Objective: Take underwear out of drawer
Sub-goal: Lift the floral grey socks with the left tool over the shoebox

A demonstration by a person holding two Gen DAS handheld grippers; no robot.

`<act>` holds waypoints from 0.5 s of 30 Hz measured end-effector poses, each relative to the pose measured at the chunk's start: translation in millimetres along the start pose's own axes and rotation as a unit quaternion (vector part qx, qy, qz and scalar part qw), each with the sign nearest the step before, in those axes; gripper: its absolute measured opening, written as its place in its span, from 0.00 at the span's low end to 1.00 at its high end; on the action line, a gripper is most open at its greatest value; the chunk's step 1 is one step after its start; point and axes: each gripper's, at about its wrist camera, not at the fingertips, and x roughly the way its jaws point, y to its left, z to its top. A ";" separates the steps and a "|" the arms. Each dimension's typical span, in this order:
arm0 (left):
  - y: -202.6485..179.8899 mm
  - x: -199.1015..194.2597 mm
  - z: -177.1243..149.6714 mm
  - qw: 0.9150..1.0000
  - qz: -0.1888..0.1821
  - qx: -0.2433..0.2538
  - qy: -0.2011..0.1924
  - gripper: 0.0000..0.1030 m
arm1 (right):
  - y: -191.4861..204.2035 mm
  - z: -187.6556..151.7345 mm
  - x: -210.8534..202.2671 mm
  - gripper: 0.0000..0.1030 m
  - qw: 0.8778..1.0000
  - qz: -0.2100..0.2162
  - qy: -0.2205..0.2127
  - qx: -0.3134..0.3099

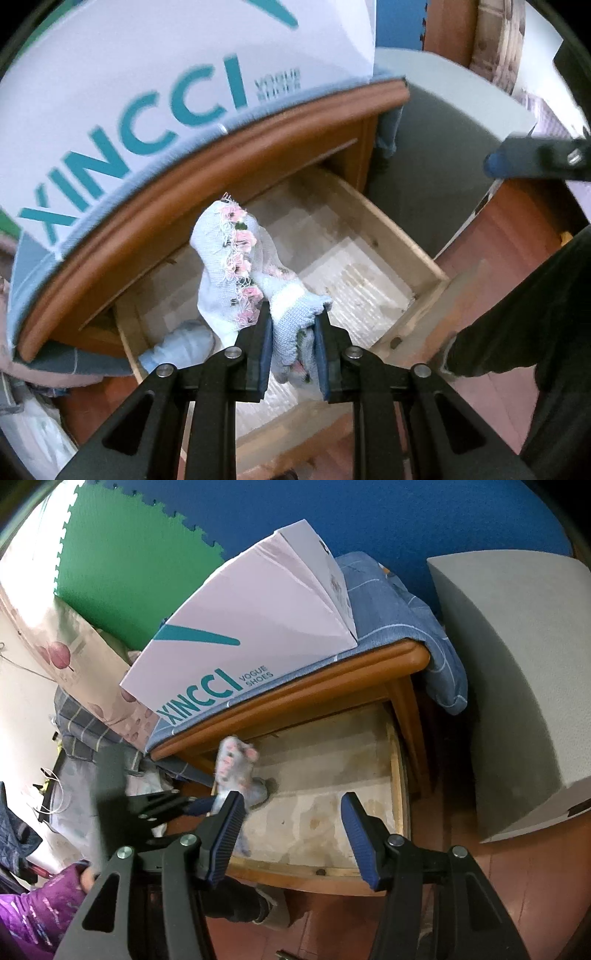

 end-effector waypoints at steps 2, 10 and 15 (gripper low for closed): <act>-0.1 -11.4 0.5 1.000 0.003 -0.004 -0.010 0.18 | 1.1 -0.7 1.5 0.54 1.000 -0.005 0.002 -0.005; -6.1 -69.7 6.7 0.998 0.013 -0.002 -0.057 0.18 | 8.1 -3.6 9.3 0.54 0.999 -0.022 0.014 -0.027; -8.9 -102.8 16.5 0.996 0.021 0.005 -0.085 0.18 | 10.8 -4.5 12.9 0.54 0.999 -0.030 0.020 -0.038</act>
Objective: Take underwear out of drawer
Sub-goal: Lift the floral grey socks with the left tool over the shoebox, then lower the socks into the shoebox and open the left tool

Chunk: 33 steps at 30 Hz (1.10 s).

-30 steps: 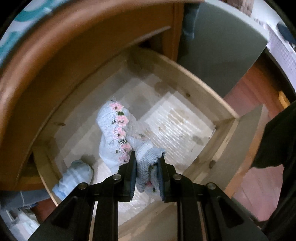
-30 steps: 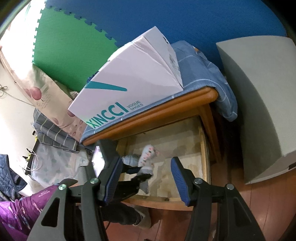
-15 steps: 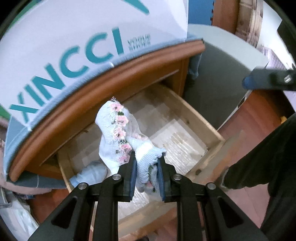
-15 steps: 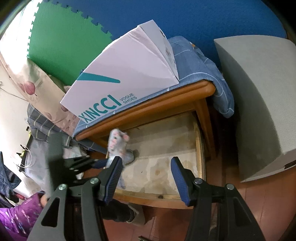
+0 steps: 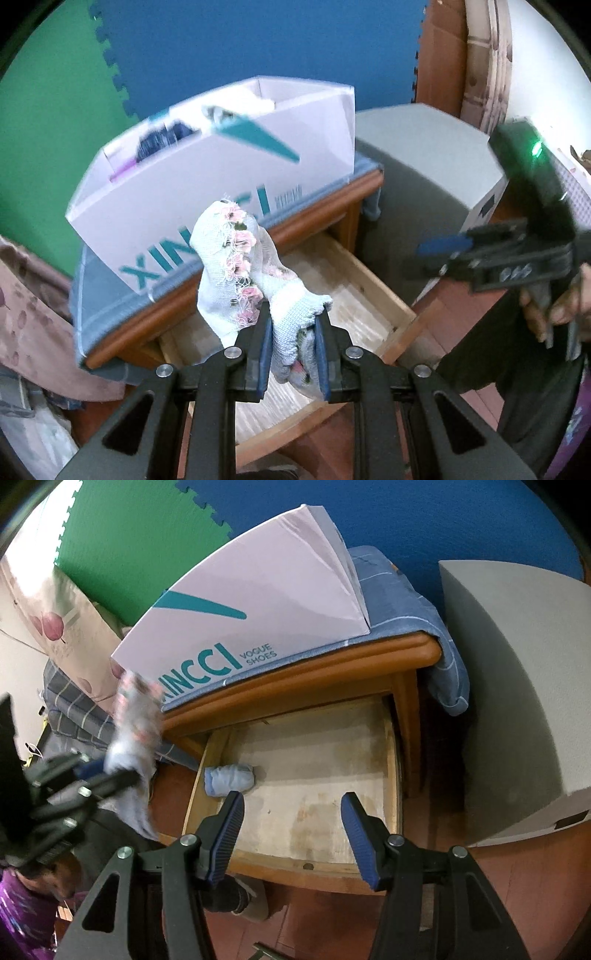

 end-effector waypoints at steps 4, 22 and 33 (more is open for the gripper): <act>0.0 -18.3 14.4 1.000 0.008 0.001 -0.022 0.18 | 1.7 -0.4 0.4 0.54 1.000 -0.002 0.001 -0.005; 48.3 -7.1 122.1 0.994 0.074 -0.030 -0.074 0.18 | 6.8 -1.9 3.2 0.54 1.000 0.002 0.008 -0.021; 79.6 49.4 157.6 0.993 0.101 -0.048 -0.043 0.19 | 11.4 -3.6 7.6 0.54 0.999 0.008 0.019 -0.030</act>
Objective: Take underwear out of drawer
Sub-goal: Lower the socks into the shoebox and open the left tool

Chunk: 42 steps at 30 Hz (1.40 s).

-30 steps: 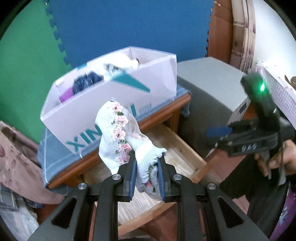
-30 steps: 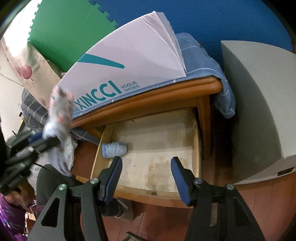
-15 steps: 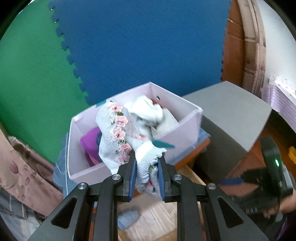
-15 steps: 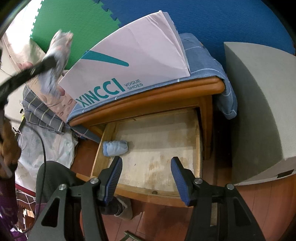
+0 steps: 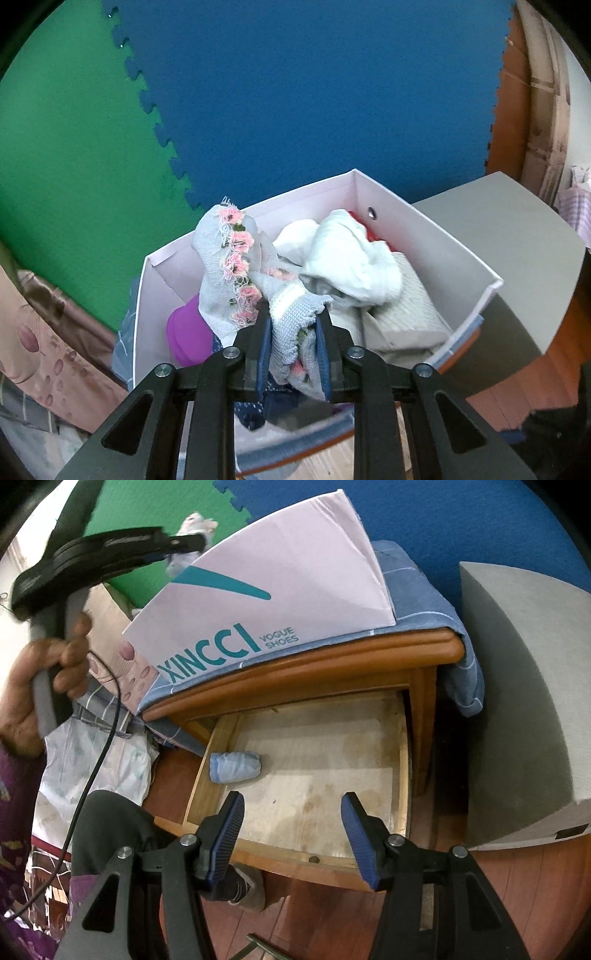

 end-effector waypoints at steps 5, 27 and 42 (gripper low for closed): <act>-0.2 18.8 10.7 1.000 0.011 0.006 0.011 0.20 | 3.6 -0.5 2.8 0.54 1.000 0.001 0.007 -0.007; 13.0 60.9 29.0 0.997 0.062 -0.009 0.048 0.71 | 9.0 -0.7 11.0 0.54 0.999 -0.001 0.025 -0.024; 38.7 -2.7 18.3 0.995 0.072 -0.050 -0.054 0.99 | 10.6 -2.5 16.6 0.54 0.999 -0.010 0.033 -0.030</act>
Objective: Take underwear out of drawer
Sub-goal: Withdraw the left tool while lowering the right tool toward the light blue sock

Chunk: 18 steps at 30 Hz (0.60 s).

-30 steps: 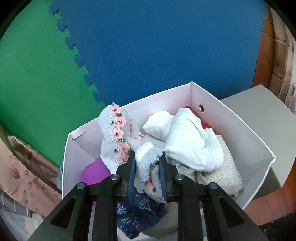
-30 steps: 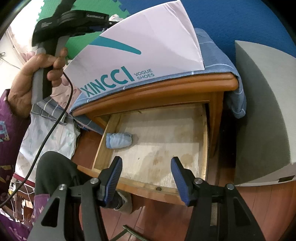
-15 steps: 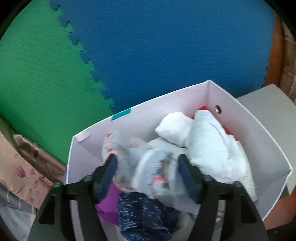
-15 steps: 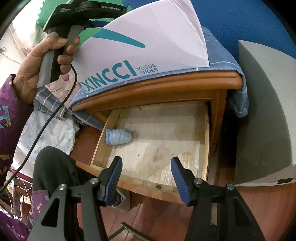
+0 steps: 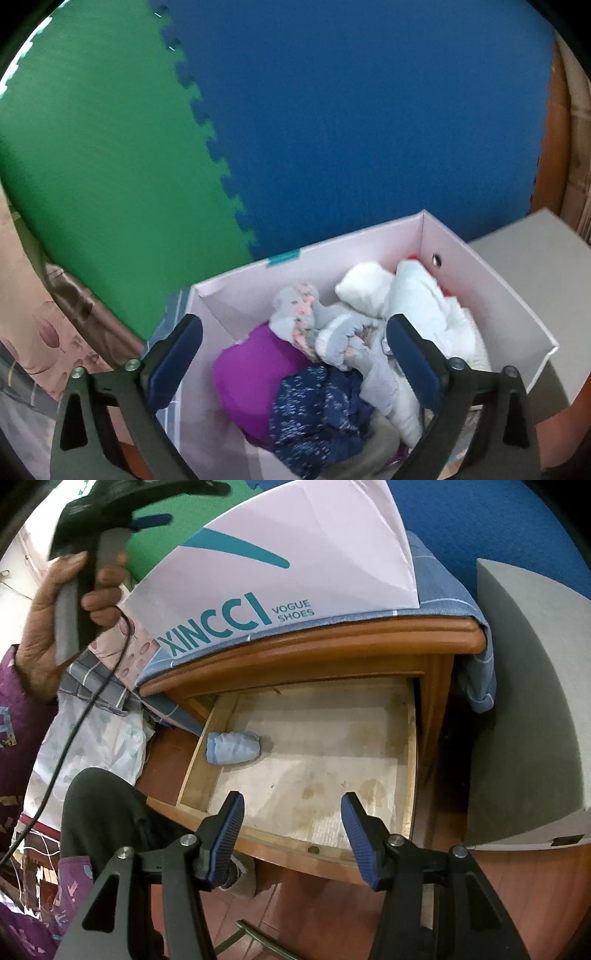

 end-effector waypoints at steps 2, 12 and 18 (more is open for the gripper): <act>9.4 -12.7 -1.0 1.000 -0.006 -0.013 -0.017 1.00 | 1.3 -0.5 2.6 0.54 1.000 -0.003 0.003 -0.003; 87.4 -78.1 -87.9 0.995 -0.018 -0.100 -0.023 1.00 | 12.7 -2.7 15.0 0.54 0.999 -0.022 0.019 -0.032; 130.9 -87.8 -167.0 0.988 -0.013 -0.149 0.026 1.00 | 45.0 -1.0 43.3 0.54 0.993 -0.025 0.061 -0.098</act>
